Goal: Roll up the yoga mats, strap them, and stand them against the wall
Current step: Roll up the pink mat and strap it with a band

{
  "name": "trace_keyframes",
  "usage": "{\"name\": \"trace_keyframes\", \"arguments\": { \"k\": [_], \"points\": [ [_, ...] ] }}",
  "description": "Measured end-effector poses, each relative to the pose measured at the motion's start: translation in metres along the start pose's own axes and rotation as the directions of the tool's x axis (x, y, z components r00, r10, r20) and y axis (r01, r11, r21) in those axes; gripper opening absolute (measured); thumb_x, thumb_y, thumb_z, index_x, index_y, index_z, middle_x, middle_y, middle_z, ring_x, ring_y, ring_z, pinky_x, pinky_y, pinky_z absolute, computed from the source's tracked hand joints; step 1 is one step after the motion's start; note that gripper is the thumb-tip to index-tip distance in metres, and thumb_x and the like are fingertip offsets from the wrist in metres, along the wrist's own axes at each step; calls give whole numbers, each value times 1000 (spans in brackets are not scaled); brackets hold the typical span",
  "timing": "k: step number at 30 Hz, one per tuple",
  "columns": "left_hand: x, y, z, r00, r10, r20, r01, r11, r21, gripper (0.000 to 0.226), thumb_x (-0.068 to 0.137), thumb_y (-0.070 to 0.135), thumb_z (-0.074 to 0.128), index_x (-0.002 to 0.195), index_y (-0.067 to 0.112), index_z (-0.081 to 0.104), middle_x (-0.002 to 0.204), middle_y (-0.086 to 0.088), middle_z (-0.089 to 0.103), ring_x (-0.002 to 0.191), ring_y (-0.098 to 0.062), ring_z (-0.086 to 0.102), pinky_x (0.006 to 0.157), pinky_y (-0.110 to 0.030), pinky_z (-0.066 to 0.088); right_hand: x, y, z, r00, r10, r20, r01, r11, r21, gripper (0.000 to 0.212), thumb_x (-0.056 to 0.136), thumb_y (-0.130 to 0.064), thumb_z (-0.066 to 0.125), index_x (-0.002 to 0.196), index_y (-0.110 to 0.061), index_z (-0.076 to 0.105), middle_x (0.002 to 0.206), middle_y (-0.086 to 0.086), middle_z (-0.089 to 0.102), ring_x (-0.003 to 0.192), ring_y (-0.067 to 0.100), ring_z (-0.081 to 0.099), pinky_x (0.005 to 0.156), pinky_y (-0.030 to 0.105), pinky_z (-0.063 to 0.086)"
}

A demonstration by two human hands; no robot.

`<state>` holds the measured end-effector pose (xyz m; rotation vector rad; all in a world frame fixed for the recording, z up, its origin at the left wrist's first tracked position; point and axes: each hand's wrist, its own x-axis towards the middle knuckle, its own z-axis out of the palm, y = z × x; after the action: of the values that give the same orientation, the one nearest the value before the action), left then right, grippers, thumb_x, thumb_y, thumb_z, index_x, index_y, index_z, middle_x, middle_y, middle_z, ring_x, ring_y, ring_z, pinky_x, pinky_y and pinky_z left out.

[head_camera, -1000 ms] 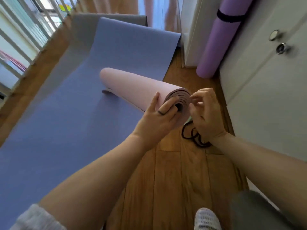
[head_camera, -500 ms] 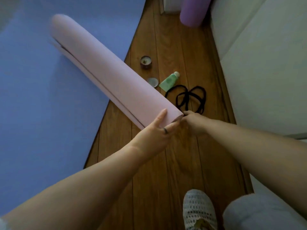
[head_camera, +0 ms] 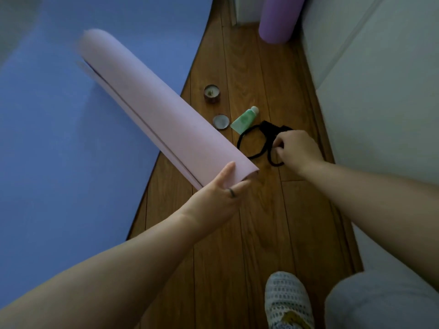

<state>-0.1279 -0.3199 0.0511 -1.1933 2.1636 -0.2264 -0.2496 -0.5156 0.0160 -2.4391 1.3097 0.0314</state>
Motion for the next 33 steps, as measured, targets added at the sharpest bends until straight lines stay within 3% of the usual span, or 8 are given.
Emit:
{"name": "trace_keyframes", "arguments": {
  "k": [2,5,9,14,19,24,27,33],
  "points": [
    [-20,-14,-13,988,-93,-121,96,995,22,64,73,8,77,132,21,55,148,-8,41,144,-30,19,104,-65,9,1,-10,-31,998,28,-52,-28,1000,12,17,93,-23,59,110,-21,63,112,9,56,84,21,54,68,28,41],
    [-56,-43,-37,921,-232,-312,237,971,-24,75,49,2,86,119,20,66,130,-8,59,130,-28,44,98,-59,41,-6,-38,-87,1000,1,-22,3,981,195,31,87,-18,68,116,-17,58,110,6,60,90,17,55,72,27,43],
    [-121,-85,-77,781,-350,-518,363,928,-80,54,63,-10,60,114,7,64,116,-15,63,125,-31,39,88,-63,48,-41,-87,-170,993,-33,117,-29,872,489,47,85,-15,71,128,-12,51,99,2,62,86,17,62,66,23,48],
    [-233,-109,-148,687,-505,-523,507,848,-153,39,67,-4,50,101,2,66,106,-18,64,125,-35,37,84,-59,51,-117,-145,-260,984,-142,105,30,722,691,32,89,-9,64,120,-11,54,94,9,64,77,21,66,75,37,57],
    [-337,-97,-223,732,-500,-462,550,835,-33,47,63,0,52,107,7,67,108,-14,64,118,-37,55,90,-59,48,-203,-201,-331,962,-268,41,137,609,781,21,97,1,45,92,-5,64,93,18,59,46,12,59,48,22,52],
    [-394,-56,-276,782,-369,-502,480,871,107,45,75,-4,61,116,13,62,116,-9,60,120,-32,51,102,-59,39,-276,-247,-348,927,-363,97,165,625,763,37,95,-36,55,99,1,62,74,9,60,57,19,59,60,29,52],
    [-405,-29,-301,802,-278,-529,422,890,172,43,74,1,71,113,17,66,115,-3,63,117,-26,55,107,-51,34,-310,-265,-340,857,-455,243,232,760,607,58,82,-64,57,88,-8,67,75,12,65,69,25,62,67,34,51],
    [-422,11,-324,876,-60,-479,209,941,264,44,76,2,68,116,14,55,119,-5,65,113,-26,60,102,-47,44,-355,-259,-336,694,-456,558,176,858,483,42,83,-47,66,105,-12,65,104,15,69,92,21,67,87,35,55]
  ]
}}
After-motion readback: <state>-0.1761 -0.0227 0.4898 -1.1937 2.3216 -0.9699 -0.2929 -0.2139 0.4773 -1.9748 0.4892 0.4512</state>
